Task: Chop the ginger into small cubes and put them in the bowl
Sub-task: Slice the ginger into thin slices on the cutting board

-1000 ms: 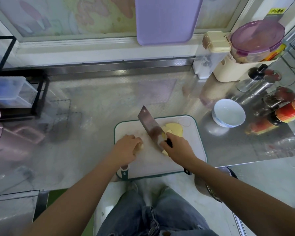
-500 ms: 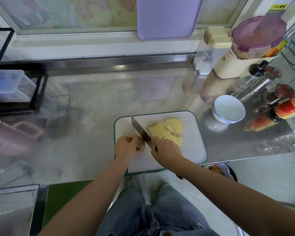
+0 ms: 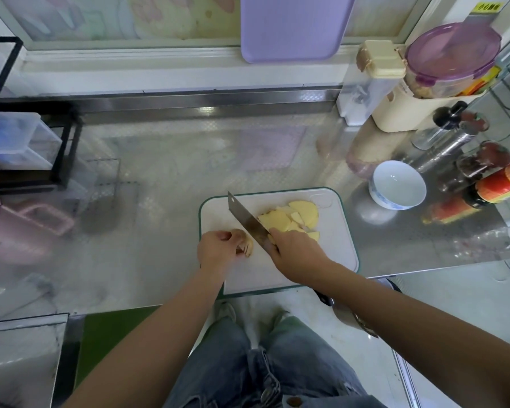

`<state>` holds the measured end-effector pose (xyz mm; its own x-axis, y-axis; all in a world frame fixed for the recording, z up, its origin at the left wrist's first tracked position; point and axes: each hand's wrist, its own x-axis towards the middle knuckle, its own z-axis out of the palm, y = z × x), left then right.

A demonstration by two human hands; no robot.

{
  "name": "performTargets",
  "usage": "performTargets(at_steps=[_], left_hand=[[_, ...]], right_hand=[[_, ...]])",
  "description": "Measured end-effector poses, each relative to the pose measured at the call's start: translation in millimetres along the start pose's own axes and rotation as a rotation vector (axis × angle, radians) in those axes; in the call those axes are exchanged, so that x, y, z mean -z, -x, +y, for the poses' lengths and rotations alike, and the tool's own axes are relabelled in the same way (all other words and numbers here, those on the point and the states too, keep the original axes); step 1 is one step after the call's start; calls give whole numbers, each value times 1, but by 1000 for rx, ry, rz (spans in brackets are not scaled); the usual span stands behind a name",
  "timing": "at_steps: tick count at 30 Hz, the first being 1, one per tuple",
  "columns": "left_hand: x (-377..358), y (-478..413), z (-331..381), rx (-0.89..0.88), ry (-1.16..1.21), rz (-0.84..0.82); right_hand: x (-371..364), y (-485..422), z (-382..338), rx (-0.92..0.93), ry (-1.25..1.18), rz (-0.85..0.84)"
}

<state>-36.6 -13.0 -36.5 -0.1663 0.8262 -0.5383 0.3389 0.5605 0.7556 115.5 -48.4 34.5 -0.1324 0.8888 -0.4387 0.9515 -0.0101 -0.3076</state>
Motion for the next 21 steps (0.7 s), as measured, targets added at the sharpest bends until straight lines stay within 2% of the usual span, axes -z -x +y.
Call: performTargets(at_steps=[7, 21], left_hand=[[-1, 0, 0, -19, -10, 18], [0, -4, -6, -56, 26, -13]], right_hand=[[0, 9, -4, -26, 62, -52], [-47, -17, 6, -40, -9, -3]])
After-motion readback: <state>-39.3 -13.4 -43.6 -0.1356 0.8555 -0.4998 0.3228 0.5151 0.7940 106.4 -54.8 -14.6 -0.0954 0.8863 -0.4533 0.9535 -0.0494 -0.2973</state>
